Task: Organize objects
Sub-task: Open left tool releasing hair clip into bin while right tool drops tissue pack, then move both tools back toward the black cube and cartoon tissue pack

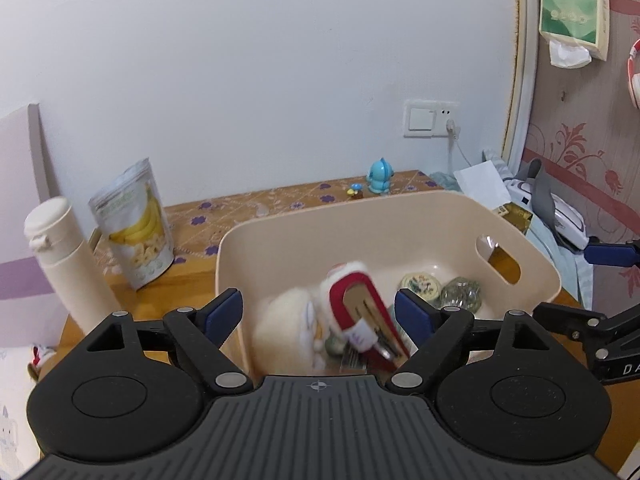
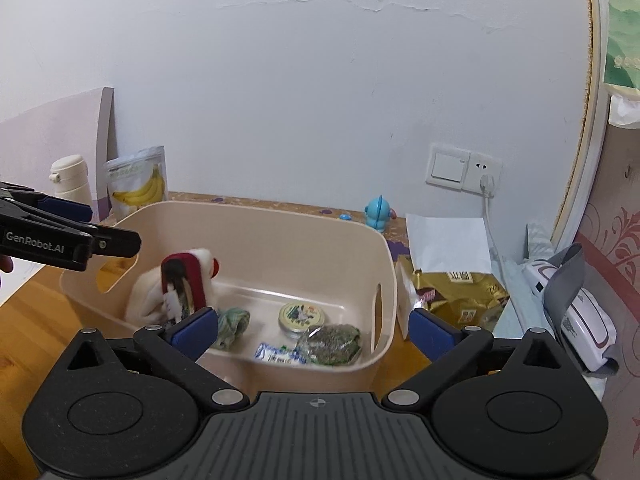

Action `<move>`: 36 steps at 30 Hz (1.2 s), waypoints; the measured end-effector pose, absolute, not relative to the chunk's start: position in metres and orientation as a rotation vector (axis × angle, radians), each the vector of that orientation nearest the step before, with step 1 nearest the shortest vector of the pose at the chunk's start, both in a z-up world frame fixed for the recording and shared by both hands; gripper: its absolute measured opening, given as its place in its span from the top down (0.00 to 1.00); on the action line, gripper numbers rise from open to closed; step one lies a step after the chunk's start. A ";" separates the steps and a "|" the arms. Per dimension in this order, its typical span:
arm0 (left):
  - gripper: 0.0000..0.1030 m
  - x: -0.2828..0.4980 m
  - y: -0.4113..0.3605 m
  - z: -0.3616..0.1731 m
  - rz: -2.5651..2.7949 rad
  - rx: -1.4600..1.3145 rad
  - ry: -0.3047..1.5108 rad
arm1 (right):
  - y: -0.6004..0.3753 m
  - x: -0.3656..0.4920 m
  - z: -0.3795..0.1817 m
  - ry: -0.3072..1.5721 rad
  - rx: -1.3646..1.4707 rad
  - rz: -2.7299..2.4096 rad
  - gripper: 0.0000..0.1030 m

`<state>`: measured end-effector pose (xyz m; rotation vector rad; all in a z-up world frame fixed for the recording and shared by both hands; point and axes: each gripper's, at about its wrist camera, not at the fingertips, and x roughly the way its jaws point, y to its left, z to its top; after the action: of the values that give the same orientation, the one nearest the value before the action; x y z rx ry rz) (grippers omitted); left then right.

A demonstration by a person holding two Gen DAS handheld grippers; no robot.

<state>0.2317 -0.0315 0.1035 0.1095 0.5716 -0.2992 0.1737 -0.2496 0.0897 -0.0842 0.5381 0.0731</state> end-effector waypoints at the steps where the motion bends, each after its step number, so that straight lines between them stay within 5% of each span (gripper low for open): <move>1: 0.18 0.228 -0.029 0.102 -0.296 0.106 0.574 | -0.250 0.171 0.089 0.539 -0.084 0.072 0.00; 36: 0.18 0.172 -0.003 0.029 -0.265 0.091 0.738 | -0.233 0.118 0.026 0.694 -0.043 0.103 0.00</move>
<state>0.1720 -0.0032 0.0294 0.0913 0.7380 -0.2646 0.1180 -0.2326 0.0258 -0.0426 0.6942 0.1031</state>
